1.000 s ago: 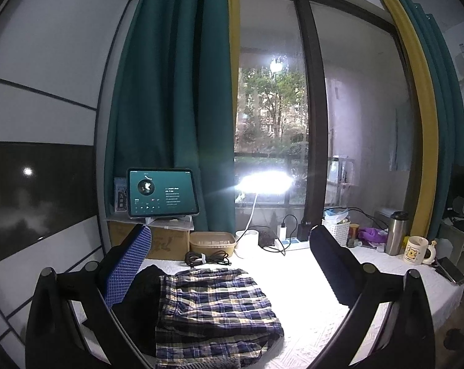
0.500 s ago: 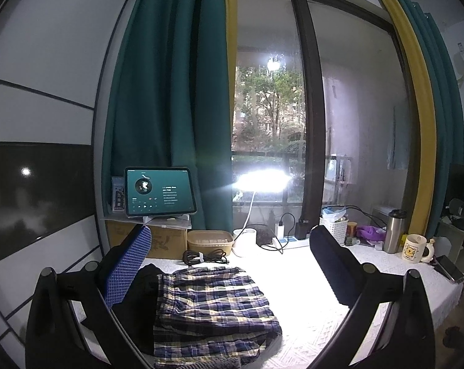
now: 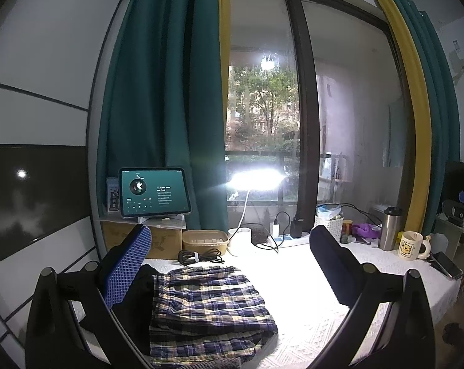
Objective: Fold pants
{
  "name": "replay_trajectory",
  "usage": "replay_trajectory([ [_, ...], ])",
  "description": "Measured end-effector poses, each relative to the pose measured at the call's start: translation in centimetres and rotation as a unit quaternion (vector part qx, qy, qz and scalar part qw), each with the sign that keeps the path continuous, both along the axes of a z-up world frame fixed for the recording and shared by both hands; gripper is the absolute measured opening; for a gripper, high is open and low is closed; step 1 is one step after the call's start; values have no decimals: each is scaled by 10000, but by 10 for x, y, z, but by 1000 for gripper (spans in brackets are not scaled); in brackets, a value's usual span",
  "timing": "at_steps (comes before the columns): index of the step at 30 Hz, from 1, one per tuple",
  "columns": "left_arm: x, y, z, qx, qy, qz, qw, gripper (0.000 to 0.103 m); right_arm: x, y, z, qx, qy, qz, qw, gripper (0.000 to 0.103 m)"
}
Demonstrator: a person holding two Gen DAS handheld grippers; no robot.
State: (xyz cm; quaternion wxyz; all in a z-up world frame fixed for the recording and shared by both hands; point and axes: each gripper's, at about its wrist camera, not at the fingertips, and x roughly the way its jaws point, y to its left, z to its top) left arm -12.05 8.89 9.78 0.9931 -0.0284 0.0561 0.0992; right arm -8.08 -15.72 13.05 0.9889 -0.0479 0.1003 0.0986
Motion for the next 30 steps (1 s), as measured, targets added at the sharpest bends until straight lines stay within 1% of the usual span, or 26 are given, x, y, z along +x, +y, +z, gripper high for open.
replay_trajectory([
  [30, 2, -5, -1, 51, 47, -29, 10000, 102, 0, 0, 0, 10, 31, 46, 10000, 103],
])
